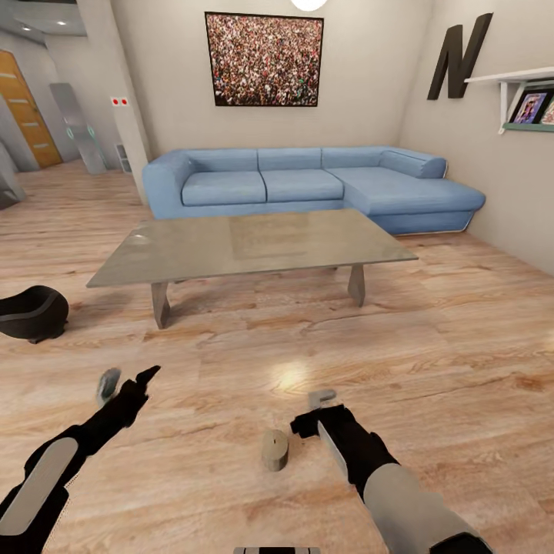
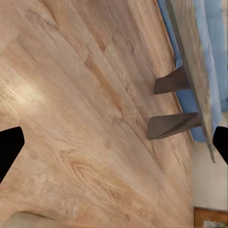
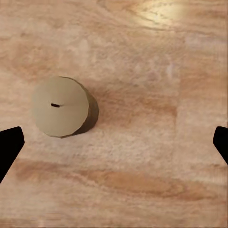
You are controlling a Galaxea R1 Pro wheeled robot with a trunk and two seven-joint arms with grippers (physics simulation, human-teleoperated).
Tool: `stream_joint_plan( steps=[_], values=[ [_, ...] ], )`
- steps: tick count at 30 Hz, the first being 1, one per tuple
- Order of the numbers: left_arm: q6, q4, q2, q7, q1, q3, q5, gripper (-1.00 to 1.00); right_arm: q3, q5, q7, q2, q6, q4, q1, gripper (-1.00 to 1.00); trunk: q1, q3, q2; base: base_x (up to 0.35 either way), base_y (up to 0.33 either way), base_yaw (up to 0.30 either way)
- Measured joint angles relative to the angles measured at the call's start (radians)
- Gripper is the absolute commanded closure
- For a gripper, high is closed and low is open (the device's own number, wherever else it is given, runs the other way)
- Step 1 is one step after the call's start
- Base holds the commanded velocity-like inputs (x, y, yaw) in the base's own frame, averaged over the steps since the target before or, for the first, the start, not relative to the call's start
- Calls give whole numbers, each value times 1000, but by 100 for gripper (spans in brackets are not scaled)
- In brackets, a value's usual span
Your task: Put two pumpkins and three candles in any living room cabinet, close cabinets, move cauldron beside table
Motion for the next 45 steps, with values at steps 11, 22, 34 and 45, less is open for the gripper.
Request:
stream_joint_plan(
  steps=[11, 22, 34, 45],
  values=[
    [-3, -44, -11, -160, 0, -1, 133, -100, 58, -59, 10, 0, 93, -3, -48, -100, 0, 0, 0, 113, 0, 0],
    [-1, -43, -30, -167, 0, 0, 136, -100, 163, -68, 16, 0, 94, -10, -49, -100, 0, 0, 0, 252, 0, 146],
    [0, -44, -58, -167, 0, -1, 137, -100, 201, -67, 8, 0, 220, -8, -49, -100, 1, -4, 0, 8, 0, 34],
    [0, -43, -63, -167, 0, -1, 137, -100, 276, -67, 12, 0, 257, -9, -49, -100, 6, -47, -3, 0, 0, 0]
  ],
)
